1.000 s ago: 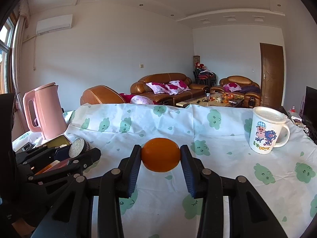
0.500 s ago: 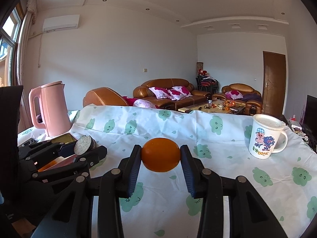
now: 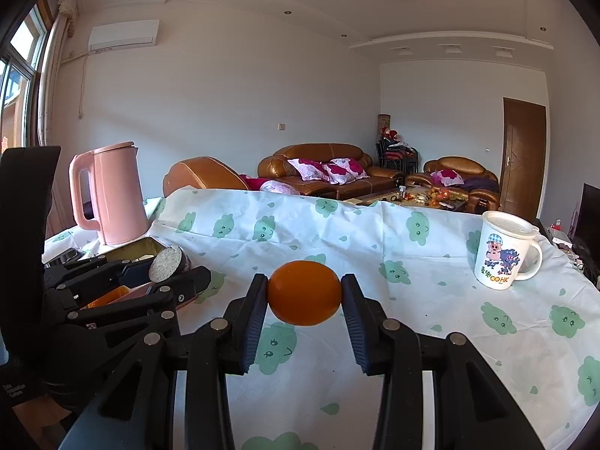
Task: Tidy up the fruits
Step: 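Lift and hold the orange and jar above the table, then carry the orange and jar over the tin and open both tools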
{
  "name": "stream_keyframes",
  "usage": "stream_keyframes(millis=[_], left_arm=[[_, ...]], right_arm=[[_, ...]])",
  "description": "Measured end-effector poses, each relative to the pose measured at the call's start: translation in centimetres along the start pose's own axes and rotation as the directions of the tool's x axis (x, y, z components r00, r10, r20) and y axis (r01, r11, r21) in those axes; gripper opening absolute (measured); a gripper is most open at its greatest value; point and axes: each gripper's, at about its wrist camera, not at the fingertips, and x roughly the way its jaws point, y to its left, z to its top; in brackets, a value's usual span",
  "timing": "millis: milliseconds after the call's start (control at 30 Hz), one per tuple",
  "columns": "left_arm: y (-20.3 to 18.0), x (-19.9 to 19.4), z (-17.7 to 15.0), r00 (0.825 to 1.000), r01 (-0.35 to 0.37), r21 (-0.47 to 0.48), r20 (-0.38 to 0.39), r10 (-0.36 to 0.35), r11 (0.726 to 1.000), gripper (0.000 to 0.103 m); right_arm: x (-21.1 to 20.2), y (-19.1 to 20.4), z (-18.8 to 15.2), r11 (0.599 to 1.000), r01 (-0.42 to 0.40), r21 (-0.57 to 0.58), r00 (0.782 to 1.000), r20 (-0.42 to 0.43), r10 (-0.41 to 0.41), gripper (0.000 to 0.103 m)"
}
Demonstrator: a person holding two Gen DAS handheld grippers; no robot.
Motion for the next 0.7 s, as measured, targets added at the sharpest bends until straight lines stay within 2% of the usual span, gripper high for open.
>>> stream_keyframes(millis=[167, 367, 700], left_arm=[[1.5, -1.6, -0.5, 1.0, -0.002, -0.005, -0.008, 0.002, 1.0, 0.034], [4.8, -4.0, -0.6, 0.999, -0.03, -0.034, -0.017, 0.029, 0.999, 0.034], [11.2, -7.4, -0.9, 0.99, -0.137, -0.075, -0.02, 0.136, 0.988, 0.034]], right_arm=[[-0.2, 1.8, 0.5, 0.999, -0.037, -0.009, 0.999, -0.003, 0.037, 0.042], [-0.9, 4.5, 2.5, 0.993, -0.118, -0.013, 0.993, 0.013, 0.119, 0.042], [-1.2, 10.9, 5.1, 0.961, -0.265, -0.077, 0.964, 0.003, 0.266, 0.042]])
